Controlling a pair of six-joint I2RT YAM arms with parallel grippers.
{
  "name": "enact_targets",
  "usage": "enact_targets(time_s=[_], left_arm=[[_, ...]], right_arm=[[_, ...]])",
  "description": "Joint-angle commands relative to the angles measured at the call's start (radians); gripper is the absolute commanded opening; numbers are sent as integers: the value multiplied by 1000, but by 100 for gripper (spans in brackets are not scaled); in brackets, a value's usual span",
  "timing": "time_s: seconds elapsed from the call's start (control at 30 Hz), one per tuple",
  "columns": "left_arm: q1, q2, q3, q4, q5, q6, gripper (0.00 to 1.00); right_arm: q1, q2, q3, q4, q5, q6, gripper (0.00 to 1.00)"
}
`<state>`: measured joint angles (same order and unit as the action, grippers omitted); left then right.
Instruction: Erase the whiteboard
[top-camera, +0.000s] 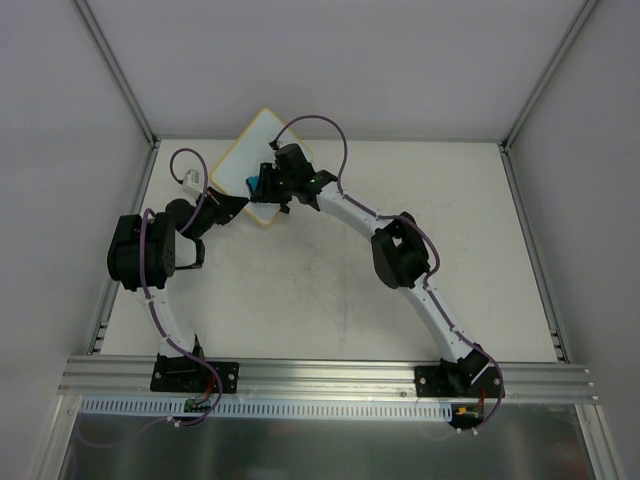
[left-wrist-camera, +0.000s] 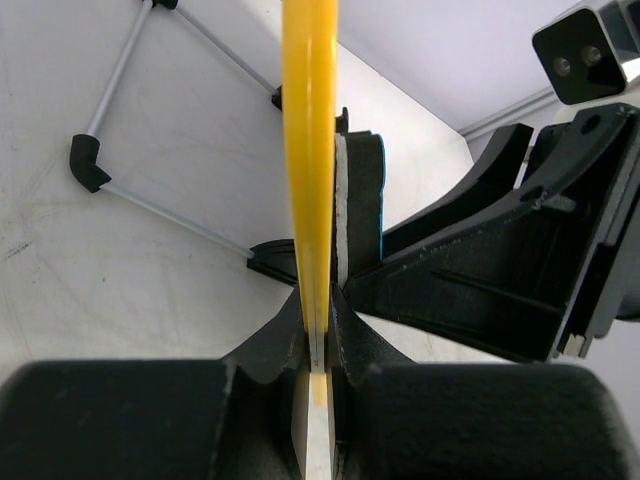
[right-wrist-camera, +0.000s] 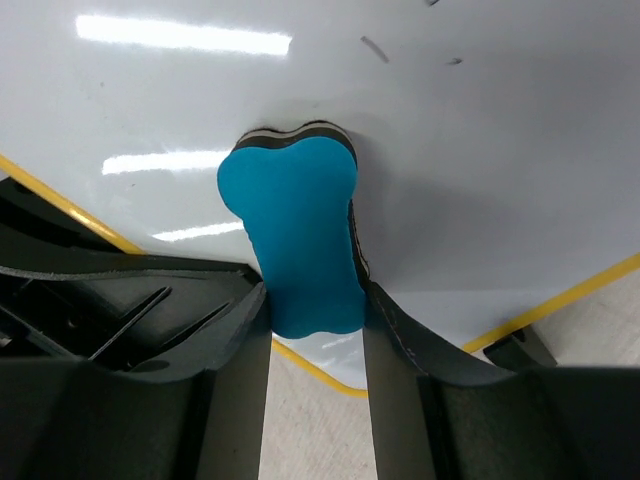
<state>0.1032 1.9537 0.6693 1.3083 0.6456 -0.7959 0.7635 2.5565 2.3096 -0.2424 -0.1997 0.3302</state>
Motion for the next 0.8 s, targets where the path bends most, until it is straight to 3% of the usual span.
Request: enact_targets(time_s=[0.0, 0.37, 0.77], left_arm=[[-36, -48, -27, 373, 80, 9, 0], [-39, -61, -50, 373, 88, 4, 0], [-39, -61, -94, 373, 80, 6, 0]], right_arm=[[-39, 24, 4, 9, -15, 27, 0], [-105, 19, 4, -8, -27, 24, 0], [-53, 5, 28, -6, -47, -14, 0]])
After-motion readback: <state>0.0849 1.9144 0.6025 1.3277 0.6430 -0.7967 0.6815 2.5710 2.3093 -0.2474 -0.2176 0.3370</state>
